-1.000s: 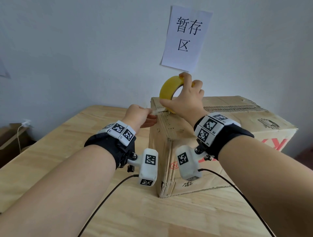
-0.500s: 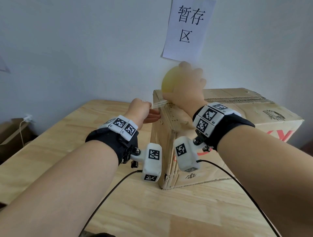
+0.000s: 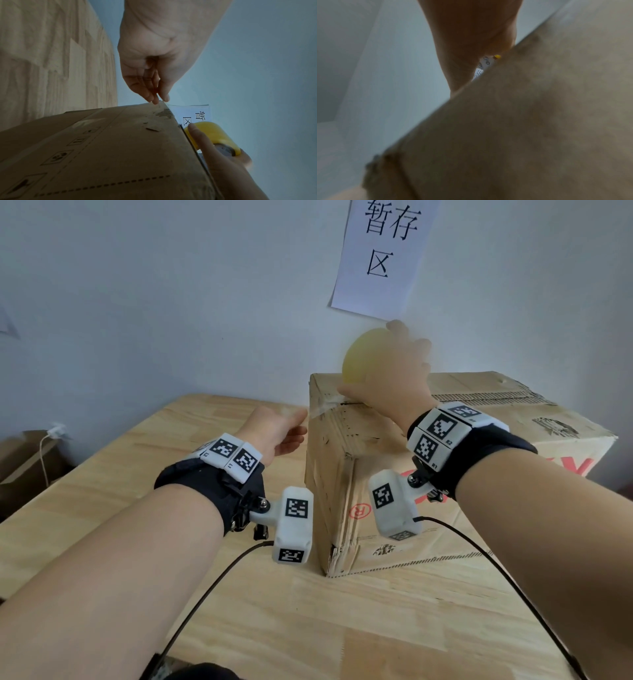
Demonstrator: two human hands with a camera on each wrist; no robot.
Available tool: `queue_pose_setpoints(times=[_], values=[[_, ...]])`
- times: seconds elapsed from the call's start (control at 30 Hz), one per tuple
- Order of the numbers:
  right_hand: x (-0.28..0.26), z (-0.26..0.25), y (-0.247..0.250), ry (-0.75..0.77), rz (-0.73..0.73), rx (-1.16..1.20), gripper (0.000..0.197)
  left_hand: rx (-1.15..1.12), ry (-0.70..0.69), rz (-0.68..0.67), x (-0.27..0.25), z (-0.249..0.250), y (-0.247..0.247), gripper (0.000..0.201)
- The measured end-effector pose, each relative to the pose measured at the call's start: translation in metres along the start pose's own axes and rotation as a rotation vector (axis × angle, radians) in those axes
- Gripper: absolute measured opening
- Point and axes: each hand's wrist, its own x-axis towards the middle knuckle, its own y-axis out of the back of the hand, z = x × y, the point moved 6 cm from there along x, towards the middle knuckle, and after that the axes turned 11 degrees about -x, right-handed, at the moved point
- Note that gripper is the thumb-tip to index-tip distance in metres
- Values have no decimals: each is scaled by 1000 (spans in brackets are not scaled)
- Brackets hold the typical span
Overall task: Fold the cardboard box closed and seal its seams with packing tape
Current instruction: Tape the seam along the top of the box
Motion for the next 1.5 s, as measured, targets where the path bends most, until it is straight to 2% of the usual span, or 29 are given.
queue_pose_setpoints(times=[0.07,0.33,0.47,0.67,0.8,0.83,0.9,1.03,1.13,1.23,1.37,1.43,1.5], values=[[-4,0,-1,-2,3,-15,107,23,1,2,0,-2,0,23],[-8,-9,-2,49,53,-52,95,52,-60,79,-2,7,6,18],[-7,-11,-3,68,51,-75,96,240,-20,56,-2,5,3,14],[-5,-10,-4,67,18,-114,98,498,-37,0,3,3,-11,27],[-6,-8,-4,70,27,-111,98,917,-52,-11,6,-13,-13,29],[-7,-8,-4,71,30,-112,98,936,-30,-1,6,-21,-10,32],[-6,-7,-4,72,34,-110,98,823,-10,6,9,-31,-4,32],[-6,-8,-6,78,36,-107,98,509,-211,27,13,3,-3,25],[-5,-8,-5,77,37,-104,99,356,-309,-57,8,31,-22,27],[-5,-6,-5,75,37,-97,100,189,-236,-142,8,32,-43,34],[-6,-1,-4,74,32,-93,100,18,13,-200,17,-11,-51,32],[-6,4,-2,73,39,-82,99,94,60,-252,14,-27,-53,36],[-6,9,0,68,37,-72,99,243,-18,-240,16,-23,-54,36]])
